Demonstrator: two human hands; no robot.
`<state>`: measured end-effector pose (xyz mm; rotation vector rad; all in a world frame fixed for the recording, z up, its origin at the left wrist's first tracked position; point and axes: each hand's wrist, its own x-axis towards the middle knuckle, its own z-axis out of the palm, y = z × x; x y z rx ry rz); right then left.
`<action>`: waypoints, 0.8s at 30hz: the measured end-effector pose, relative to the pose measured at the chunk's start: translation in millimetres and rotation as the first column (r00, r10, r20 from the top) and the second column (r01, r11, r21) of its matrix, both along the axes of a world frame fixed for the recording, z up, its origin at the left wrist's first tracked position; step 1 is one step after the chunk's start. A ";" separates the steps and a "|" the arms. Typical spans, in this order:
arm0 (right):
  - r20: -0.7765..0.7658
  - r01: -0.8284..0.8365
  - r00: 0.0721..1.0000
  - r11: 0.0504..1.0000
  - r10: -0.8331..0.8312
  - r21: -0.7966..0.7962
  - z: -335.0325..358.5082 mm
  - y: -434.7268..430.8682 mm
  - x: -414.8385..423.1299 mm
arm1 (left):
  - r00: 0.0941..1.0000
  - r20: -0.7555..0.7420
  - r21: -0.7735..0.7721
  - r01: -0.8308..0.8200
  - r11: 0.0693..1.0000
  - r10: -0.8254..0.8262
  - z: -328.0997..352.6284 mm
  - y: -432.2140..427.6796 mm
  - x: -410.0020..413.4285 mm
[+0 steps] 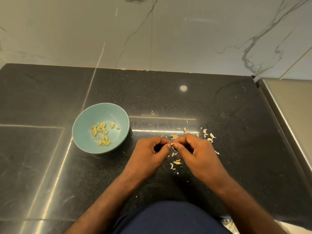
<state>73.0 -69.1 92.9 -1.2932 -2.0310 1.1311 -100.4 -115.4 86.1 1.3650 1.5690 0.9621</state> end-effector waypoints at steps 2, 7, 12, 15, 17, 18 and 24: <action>0.002 -0.009 1.000 1.000 0.009 0.012 1.3 -0.9 -0.8 | 1.000 -0.002 0.000 -0.007 1.000 0.007 1.3 0.6 -0.2; 0.019 -0.020 1.000 0.998 0.019 0.058 3.3 -2.4 -2.4 | 1.000 -0.011 0.001 -0.007 1.000 0.007 3.1 2.0 -0.2; 0.003 -0.020 1.000 0.997 0.019 0.070 3.0 -5.3 -3.2 | 0.999 0.001 0.022 -0.040 0.999 0.040 2.8 1.1 2.5; -0.042 0.000 0.999 0.999 0.001 0.033 2.2 -7.4 -4.8 | 0.997 0.046 0.039 -0.066 0.997 0.064 1.9 -0.6 5.2; -0.086 0.025 0.996 1.000 -0.024 0.005 2.2 -8.3 -6.4 | 0.994 0.082 0.042 -0.076 0.996 0.073 0.9 -1.5 6.9; -0.108 0.035 0.993 0.999 -0.036 -0.009 2.3 -8.9 -7.0 | 0.992 0.102 0.041 -0.081 0.996 0.076 0.3 -1.8 7.3; -0.217 0.085 0.971 0.994 -0.098 -0.070 3.0 -14.4 -10.2 | 0.955 0.274 -0.018 -0.116 0.993 0.116 2.9 -2.7 8.6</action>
